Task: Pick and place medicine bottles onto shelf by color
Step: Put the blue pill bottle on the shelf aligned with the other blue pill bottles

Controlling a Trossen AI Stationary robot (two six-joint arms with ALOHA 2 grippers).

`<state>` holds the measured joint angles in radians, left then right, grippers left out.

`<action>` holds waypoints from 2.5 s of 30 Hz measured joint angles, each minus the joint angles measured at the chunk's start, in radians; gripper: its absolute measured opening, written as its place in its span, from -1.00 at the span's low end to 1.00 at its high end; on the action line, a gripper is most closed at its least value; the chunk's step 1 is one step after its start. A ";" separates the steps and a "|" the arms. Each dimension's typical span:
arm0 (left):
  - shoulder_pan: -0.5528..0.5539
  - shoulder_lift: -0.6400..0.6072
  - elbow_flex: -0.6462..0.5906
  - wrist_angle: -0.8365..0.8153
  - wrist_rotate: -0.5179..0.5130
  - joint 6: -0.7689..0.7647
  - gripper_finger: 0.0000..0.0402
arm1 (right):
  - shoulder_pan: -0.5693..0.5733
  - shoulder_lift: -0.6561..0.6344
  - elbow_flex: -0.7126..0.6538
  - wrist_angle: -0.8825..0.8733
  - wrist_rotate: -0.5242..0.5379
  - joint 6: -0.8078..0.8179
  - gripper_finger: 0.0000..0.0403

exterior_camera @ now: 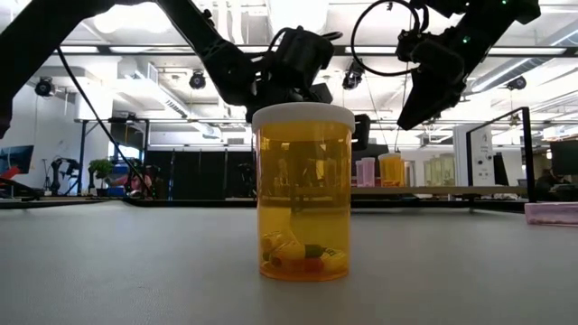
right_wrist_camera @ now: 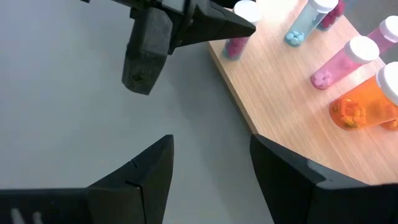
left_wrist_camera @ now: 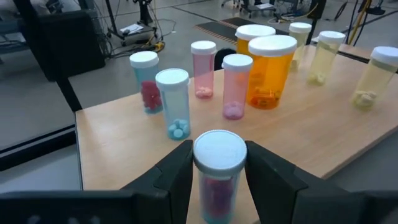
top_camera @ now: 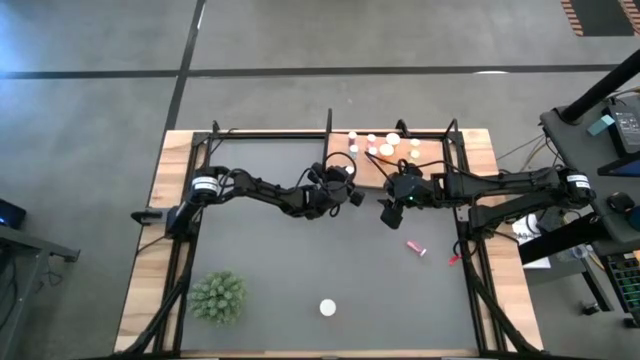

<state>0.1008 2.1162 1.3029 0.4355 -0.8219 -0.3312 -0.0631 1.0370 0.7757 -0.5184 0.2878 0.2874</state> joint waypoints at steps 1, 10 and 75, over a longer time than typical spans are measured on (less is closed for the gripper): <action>0.001 0.000 0.000 0.000 0.000 -0.003 -0.39 | 0.000 0.000 0.000 0.000 0.000 0.000 0.01; 0.014 0.002 0.003 0.001 0.005 -0.007 -0.39 | 0.000 0.000 0.000 0.000 0.000 0.000 0.01; -0.003 0.043 0.005 0.091 0.043 -0.090 -0.30 | 0.000 0.000 0.000 0.004 0.000 0.000 0.01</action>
<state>0.0982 2.1597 1.3083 0.5266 -0.7788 -0.4213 -0.0632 1.0370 0.7757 -0.5143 0.2874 0.2874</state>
